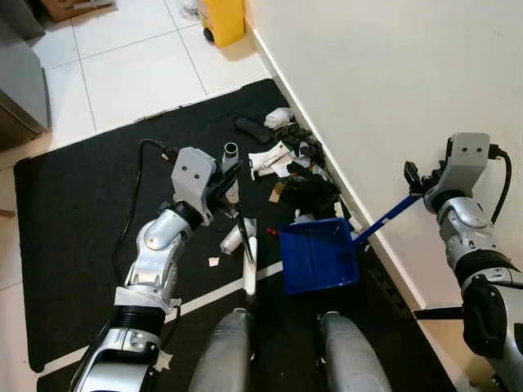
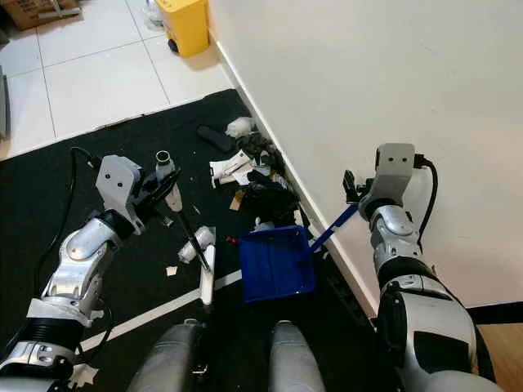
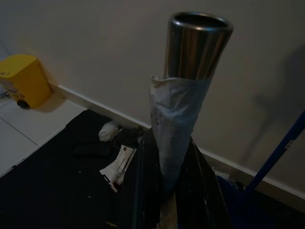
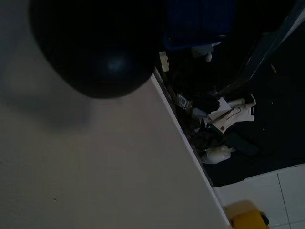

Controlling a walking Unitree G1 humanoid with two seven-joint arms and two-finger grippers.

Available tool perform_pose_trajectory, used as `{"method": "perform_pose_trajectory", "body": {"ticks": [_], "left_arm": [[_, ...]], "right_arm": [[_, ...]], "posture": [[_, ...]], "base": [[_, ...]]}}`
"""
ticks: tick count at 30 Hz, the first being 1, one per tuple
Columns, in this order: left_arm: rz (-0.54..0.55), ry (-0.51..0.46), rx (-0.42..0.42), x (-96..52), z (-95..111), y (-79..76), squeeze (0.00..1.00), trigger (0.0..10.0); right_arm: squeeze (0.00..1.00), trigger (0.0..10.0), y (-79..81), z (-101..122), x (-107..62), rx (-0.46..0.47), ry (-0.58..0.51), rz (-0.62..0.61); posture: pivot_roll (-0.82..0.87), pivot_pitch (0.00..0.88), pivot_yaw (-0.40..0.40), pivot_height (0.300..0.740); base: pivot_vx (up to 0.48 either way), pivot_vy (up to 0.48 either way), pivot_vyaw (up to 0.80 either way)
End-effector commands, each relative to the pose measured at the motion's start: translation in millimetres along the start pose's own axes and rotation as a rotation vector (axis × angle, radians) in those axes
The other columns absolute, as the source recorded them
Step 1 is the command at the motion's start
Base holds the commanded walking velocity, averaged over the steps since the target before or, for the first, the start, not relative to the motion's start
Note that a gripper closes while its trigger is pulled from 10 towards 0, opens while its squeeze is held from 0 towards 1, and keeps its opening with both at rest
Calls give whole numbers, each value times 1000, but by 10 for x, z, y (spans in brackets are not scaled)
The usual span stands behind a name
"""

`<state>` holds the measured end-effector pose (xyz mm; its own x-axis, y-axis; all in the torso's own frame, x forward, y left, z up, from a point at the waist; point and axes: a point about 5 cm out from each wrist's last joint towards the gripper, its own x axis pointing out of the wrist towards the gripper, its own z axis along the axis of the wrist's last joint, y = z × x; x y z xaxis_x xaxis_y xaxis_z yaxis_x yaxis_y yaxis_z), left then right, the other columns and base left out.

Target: Sweep floor

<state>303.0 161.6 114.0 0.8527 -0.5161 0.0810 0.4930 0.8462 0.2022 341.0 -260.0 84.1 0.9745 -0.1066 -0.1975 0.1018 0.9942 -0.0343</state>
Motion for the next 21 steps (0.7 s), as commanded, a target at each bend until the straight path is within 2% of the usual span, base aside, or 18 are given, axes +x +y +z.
{"method": "perform_pose_trajectory", "body": {"ticks": [1, 12, 14, 21], "left_arm": [[3, -19, -2, 12, 13, -16, 0, 10000], [5, -20, -2, 19, 12, 1, 0, 10000], [5, -23, -3, 26, 18, 2, 0, 10000], [1, -22, -1, 25, 17, 0, 0, 10000]], "right_arm": [[0, 10000, -38, -168, -70, 11, 50, -16], [0, 10000, -116, -177, -96, 58, 33, -51], [0, 10000, -127, -161, -98, 105, 8, -67], [0, 10000, -118, -77, -80, 122, -53, -73]], "posture": [[81, 147, 6, 740], [77, 140, 10, 740], [77, 138, 12, 740], [77, 138, 15, 740]], "base": [[0, 0, 0], [0, 0, 0], [0, 0, 0], [0, 0, 0]]}}
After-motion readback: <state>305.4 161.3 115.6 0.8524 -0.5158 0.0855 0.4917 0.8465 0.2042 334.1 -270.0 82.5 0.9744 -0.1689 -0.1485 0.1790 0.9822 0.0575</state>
